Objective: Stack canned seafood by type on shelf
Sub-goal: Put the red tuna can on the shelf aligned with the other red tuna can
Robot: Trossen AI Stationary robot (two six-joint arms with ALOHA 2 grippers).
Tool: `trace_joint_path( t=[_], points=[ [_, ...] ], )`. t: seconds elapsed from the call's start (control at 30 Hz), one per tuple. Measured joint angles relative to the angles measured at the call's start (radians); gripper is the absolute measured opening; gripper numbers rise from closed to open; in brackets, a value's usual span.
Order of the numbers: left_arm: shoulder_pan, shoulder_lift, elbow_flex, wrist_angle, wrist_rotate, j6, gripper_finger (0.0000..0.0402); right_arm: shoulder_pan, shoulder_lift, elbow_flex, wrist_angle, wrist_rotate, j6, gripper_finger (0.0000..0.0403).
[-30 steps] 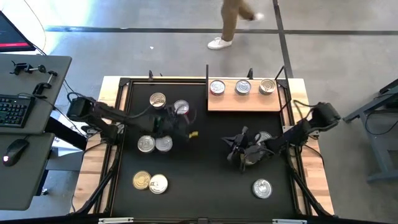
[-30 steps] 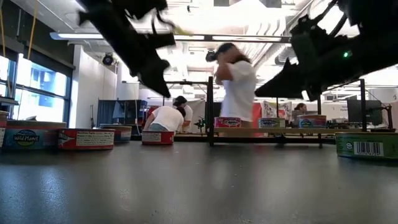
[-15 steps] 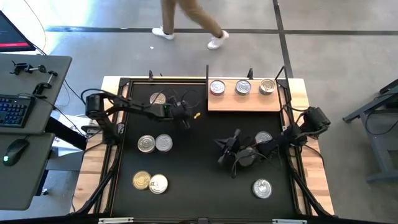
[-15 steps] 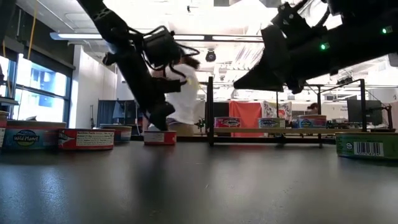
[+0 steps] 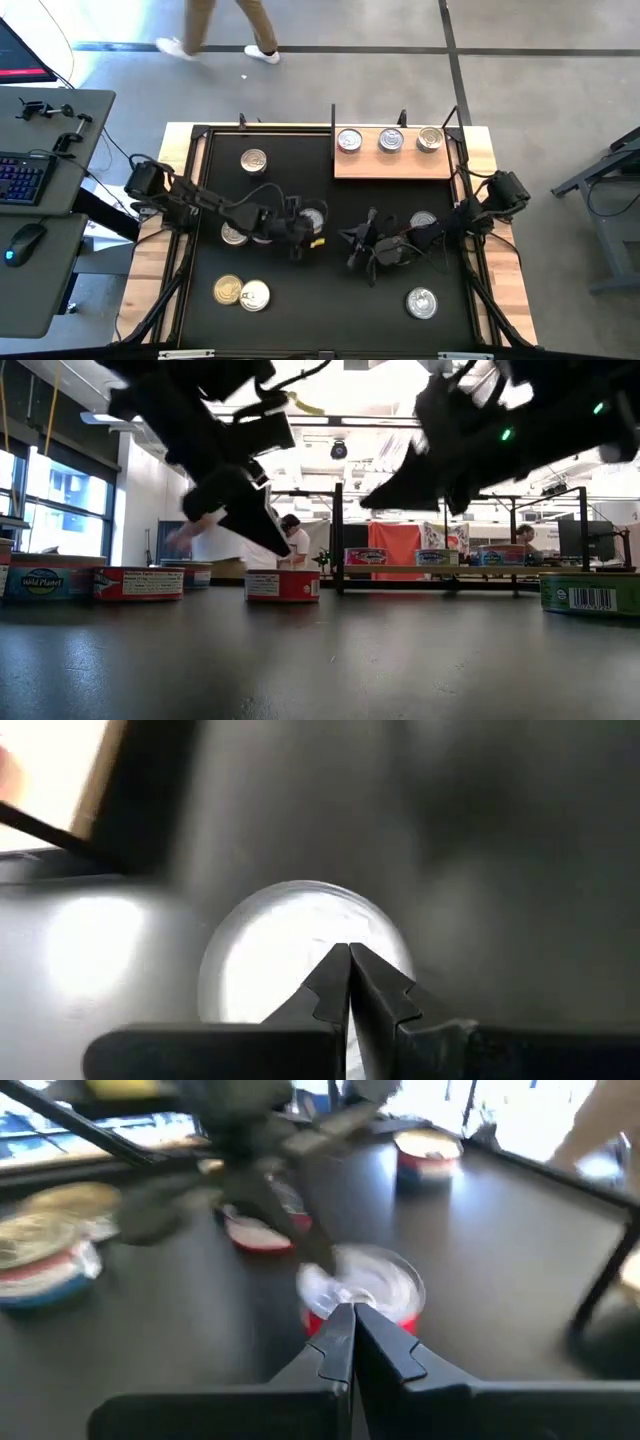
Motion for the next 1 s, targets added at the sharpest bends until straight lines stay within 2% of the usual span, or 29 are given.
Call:
trace_joint_path(
  t=[0.1,0.2,0.4,0.63,0.87,1.0],
  points=[
    [-0.064,-0.004,0.0,0.022,0.019,-0.05,0.0003,-0.052,0.035,0.0,-0.042,-0.02,0.093,0.0],
    [-0.114,-0.003,0.0,-0.011,0.031,-0.085,0.0003,-0.12,0.082,0.008,-0.045,-0.088,0.141,0.0],
    [-0.119,-0.003,0.0,-0.052,0.015,-0.137,0.0003,-0.259,0.185,0.104,-0.046,-0.265,0.093,0.0],
    [-0.087,-0.003,0.0,-0.114,0.008,-0.166,0.0003,-0.379,0.226,0.229,-0.171,-0.388,0.016,0.0],
    [-0.052,-0.003,-0.067,-0.06,0.007,-0.173,0.0003,-0.401,0.226,0.275,-0.229,-0.579,-0.044,0.0],
    [-0.048,-0.004,-0.089,-0.049,-0.041,-0.181,0.0003,-0.364,0.2,0.272,-0.359,-0.591,0.019,0.0]
  ],
)
